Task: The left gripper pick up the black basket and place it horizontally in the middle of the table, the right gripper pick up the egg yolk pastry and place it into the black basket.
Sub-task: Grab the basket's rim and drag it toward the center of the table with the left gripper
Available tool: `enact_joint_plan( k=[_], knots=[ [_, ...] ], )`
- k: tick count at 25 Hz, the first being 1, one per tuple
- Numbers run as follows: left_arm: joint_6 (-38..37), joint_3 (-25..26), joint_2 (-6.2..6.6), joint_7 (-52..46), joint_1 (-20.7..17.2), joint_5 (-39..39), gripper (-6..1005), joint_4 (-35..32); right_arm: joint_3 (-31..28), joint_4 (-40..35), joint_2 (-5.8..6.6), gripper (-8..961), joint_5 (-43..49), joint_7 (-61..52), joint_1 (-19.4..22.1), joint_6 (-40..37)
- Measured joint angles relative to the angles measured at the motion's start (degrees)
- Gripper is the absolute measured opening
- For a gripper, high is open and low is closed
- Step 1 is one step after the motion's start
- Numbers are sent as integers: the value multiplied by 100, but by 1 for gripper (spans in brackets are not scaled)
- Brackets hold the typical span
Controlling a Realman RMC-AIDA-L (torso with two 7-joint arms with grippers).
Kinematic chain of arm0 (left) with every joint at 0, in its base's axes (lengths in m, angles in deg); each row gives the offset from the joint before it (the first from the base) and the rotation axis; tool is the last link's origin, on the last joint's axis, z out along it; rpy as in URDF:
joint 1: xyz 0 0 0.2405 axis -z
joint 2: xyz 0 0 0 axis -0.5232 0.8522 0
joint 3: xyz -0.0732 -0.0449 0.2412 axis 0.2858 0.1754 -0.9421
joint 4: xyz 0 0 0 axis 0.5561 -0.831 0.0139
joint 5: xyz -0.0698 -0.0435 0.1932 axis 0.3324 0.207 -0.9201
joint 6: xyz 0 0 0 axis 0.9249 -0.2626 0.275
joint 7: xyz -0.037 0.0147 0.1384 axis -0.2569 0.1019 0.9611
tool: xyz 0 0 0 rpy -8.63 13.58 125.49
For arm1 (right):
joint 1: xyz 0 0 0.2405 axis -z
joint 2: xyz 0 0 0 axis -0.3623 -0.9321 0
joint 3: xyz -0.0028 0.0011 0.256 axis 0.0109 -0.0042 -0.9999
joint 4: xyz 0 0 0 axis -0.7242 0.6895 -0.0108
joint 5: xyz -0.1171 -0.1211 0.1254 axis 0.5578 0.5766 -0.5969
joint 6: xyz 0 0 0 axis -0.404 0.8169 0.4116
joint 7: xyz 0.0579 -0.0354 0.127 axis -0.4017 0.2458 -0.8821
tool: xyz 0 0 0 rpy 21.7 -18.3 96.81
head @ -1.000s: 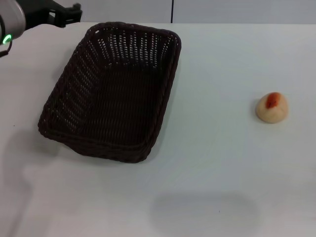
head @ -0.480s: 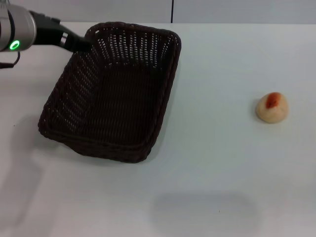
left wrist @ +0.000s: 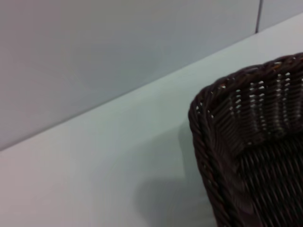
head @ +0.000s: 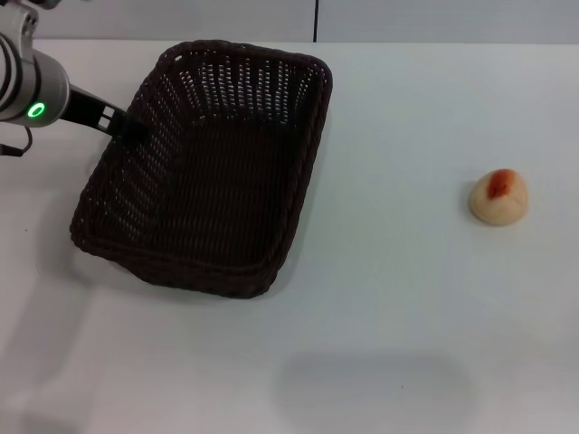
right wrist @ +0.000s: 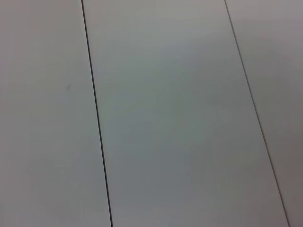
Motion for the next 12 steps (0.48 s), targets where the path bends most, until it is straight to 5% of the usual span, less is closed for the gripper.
enact_joint_plan(
  k=[12],
  knots=[
    [278, 8, -19, -161, 514, 11, 783, -844, 62, 0, 1, 832, 0, 3, -37, 138]
  ],
)
